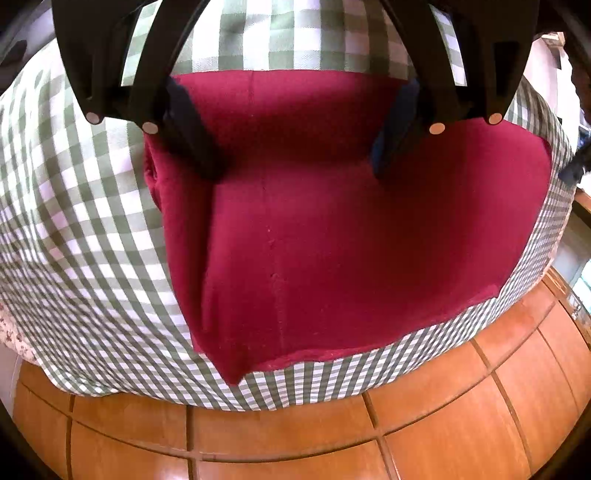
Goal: Fold small clothes
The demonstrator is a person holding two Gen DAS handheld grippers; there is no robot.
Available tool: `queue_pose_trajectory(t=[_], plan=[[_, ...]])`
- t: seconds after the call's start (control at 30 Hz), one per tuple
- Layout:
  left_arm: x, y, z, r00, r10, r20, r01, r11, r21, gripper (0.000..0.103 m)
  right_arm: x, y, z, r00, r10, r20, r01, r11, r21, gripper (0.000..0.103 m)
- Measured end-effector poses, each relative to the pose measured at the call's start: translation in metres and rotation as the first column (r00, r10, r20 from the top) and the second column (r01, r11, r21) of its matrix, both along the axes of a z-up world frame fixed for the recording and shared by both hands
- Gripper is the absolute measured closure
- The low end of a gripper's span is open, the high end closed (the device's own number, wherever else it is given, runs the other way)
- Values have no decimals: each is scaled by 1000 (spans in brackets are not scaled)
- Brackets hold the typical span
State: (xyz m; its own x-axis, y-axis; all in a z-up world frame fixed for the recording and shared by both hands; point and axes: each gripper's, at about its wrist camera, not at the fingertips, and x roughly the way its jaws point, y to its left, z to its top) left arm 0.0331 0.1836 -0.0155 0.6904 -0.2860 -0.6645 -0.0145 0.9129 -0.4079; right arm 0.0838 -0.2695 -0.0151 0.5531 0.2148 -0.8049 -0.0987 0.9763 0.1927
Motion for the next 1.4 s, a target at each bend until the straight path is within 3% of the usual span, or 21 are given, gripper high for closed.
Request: queue_pose_trajectory(t=[0.17, 0.27, 0.43, 0.57, 0.63, 0.73, 0.83, 0.9, 1.0, 1.23, 1.4], plan=[[44, -22, 12, 999, 34, 15, -36, 989, 147, 51, 10, 3, 23, 998, 20, 61, -20, 1000, 10, 18], [68, -42, 17, 999, 0, 43, -9, 978, 207, 51, 31, 6, 31, 997, 7, 77, -8, 1000, 11, 18], [112, -53, 11, 999, 1, 41, -11, 971, 239, 51, 73, 11, 32, 996, -7, 85, 10, 999, -32, 18], [143, -49, -10, 999, 40, -13, -35, 962, 272, 51, 111, 1, 11, 997, -70, 36, 73, 993, -88, 18], [155, -39, -32, 995, 72, -74, -49, 961, 271, 51, 123, -7, -1, 996, -84, 18, 85, 994, -70, 13], [155, -24, -46, 992, 101, -79, -82, 974, 209, 44, 126, -10, -11, 995, -78, 58, 81, 995, -57, 10], [152, -31, -45, 992, 110, -61, -91, 962, 258, 43, 121, -5, -17, 991, -74, 107, 83, 993, -80, 9], [149, -34, -44, 990, 130, -53, -109, 950, 291, 36, 120, -6, -18, 990, -75, 120, 84, 993, -77, 9], [150, -26, -47, 986, 156, -66, -134, 958, 255, 32, 118, -6, -18, 988, -74, 133, 84, 994, -70, 9], [137, -33, -30, 980, 196, -22, -180, 933, 313, 31, 117, -6, -17, 987, -74, 144, 83, 995, -61, 8], [111, -40, -6, 990, 140, 28, -141, 940, 312, 31, 116, -6, -17, 986, -76, 151, 87, 994, -63, 8]])
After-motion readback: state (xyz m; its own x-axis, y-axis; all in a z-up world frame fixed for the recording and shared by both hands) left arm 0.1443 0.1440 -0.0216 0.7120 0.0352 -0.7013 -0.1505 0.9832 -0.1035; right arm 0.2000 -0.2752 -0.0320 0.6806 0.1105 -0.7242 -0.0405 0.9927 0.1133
